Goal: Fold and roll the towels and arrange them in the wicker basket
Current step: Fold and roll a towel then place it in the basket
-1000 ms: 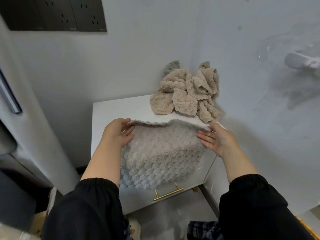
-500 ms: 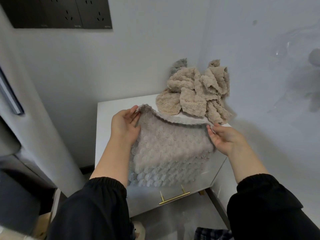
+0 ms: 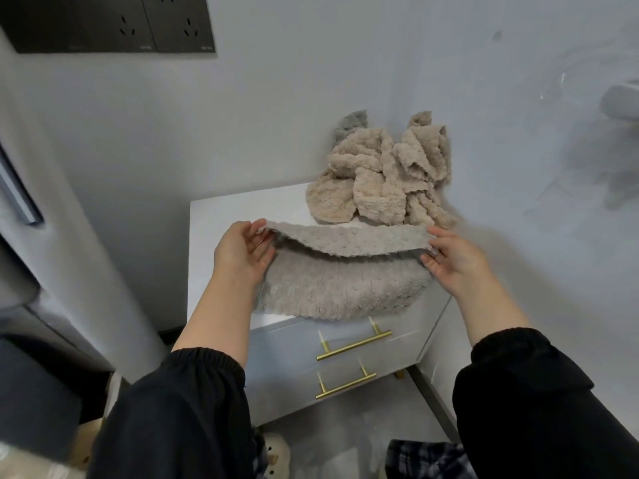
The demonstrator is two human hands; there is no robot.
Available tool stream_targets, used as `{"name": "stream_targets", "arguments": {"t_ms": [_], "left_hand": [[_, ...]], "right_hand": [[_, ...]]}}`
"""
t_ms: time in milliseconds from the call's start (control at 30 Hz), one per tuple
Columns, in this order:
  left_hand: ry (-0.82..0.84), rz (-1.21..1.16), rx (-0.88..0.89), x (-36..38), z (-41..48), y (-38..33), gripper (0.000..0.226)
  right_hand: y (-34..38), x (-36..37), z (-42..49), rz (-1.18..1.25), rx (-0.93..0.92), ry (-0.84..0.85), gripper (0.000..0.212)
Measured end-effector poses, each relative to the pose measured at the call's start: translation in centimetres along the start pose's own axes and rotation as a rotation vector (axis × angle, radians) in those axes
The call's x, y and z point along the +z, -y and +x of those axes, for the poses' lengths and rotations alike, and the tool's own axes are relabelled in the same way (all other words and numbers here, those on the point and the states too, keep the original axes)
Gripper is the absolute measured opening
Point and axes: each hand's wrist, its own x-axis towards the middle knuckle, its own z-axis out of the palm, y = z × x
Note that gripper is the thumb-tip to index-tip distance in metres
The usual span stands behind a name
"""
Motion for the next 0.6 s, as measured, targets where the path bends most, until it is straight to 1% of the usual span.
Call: {"name": "stream_targets", "arguments": {"t_ms": [167, 300, 367, 467, 600], "left_hand": [[-0.024, -0.005, 0.086, -0.4, -1.6, -0.1, 0.017], [-0.054, 0.047, 0.146, -0.7, -3.7, -0.2, 0.02], [-0.08, 0.137, 0.159, -1.0, -4.3, -0.3, 0.022], [-0.121, 0.334, 0.176, -1.8, -4.9, -0.1, 0.021], [-0.188, 0.558, 0.208, -2.9, -4.9, -0.2, 0.023]], "right_hand": [[0.6, -0.6, -2.4, 0.024, -0.024, 0.036, 0.03], [0.8, -1.3, -4.1, 0.0, -0.009, 0.029, 0.03], [0.6, -1.8, -4.5, -0.032, 0.017, 0.023, 0.029], [0.0, -2.7, -5.0, -0.079, 0.055, 0.018, 0.027], [-1.1, -3.4, -5.0, -0.166, 0.068, -0.017, 0.029]]}}
